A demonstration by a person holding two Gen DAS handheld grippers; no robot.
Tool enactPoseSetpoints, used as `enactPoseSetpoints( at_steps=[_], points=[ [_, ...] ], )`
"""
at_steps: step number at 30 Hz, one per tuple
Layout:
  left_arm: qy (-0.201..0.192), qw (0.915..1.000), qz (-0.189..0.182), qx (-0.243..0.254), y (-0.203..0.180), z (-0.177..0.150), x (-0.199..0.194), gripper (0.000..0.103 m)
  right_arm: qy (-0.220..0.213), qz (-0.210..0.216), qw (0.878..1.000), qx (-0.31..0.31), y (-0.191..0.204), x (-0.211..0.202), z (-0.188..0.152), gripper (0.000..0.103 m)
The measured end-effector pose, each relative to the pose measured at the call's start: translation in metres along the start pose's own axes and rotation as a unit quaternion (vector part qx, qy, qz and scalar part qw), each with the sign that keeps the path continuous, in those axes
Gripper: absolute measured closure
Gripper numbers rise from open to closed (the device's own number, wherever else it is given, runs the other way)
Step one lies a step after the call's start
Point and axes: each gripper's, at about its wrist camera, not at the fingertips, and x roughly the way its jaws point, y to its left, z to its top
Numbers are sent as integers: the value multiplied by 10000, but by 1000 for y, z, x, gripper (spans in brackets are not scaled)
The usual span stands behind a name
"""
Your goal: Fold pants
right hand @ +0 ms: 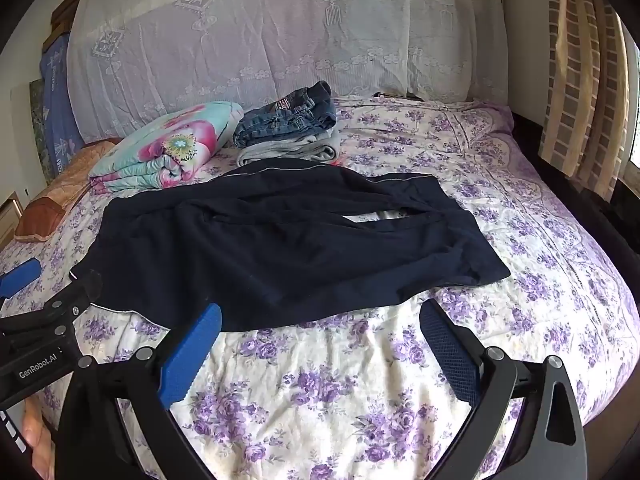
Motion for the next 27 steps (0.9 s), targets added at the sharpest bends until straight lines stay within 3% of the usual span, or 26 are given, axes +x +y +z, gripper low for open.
enactPoseSetpoints(
  at_steps=[27],
  points=[
    [9, 10000, 50, 2, 0, -6, 0, 5, -4, 46, 10000, 13, 1, 1, -3, 3]
  ],
)
